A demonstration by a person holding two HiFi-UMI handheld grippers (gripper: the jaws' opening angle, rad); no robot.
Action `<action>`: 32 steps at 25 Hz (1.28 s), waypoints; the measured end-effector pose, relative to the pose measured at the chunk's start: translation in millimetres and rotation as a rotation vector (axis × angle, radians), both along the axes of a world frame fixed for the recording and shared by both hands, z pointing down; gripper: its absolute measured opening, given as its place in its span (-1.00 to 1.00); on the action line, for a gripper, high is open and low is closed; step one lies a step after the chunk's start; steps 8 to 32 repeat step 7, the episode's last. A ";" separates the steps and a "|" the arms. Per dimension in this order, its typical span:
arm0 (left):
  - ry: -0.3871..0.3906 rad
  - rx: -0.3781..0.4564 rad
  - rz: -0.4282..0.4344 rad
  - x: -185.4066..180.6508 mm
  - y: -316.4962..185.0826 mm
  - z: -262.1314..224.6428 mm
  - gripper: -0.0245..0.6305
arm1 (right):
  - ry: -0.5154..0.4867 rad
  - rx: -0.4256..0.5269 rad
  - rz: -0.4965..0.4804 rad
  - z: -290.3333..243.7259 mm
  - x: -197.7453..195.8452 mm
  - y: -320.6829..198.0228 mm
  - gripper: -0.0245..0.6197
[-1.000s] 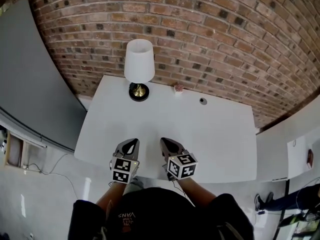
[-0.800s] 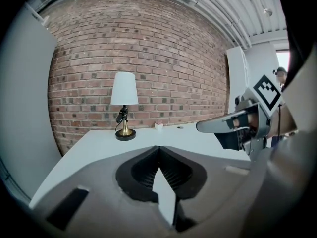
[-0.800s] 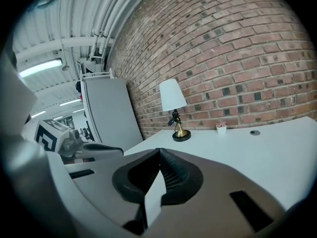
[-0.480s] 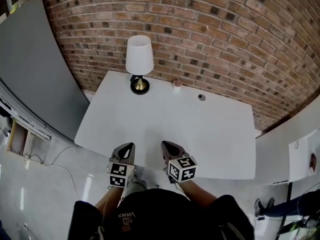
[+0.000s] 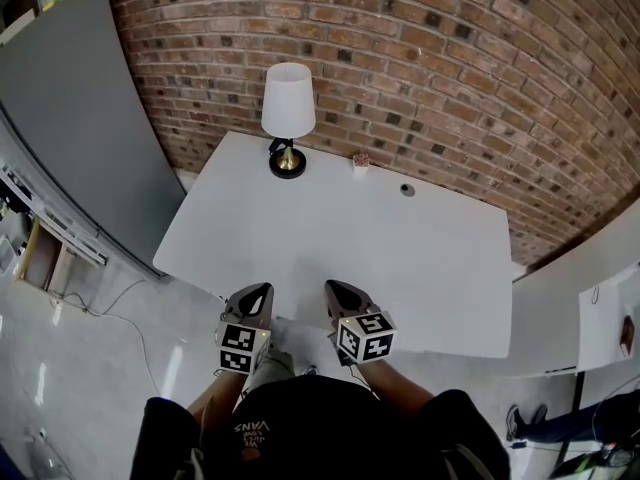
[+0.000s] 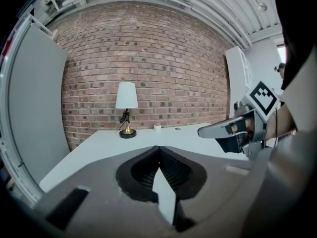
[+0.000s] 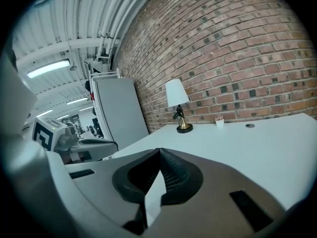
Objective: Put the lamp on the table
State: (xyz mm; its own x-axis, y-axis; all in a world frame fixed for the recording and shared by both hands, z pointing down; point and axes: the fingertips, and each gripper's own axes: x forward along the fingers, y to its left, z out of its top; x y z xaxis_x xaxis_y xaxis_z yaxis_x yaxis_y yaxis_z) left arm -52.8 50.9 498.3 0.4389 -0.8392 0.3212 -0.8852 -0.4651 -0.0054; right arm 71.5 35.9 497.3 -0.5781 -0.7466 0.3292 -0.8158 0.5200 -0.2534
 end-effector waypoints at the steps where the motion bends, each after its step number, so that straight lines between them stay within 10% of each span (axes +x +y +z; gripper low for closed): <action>1: 0.002 0.004 0.002 1.1 1.4 -1.0 -0.89 | 0.000 0.002 0.000 -0.5 0.6 1.2 -0.93; 32: -0.002 0.007 0.005 3.0 10.1 -2.6 -0.89 | 0.003 0.008 -0.004 -4.5 1.0 8.5 -0.93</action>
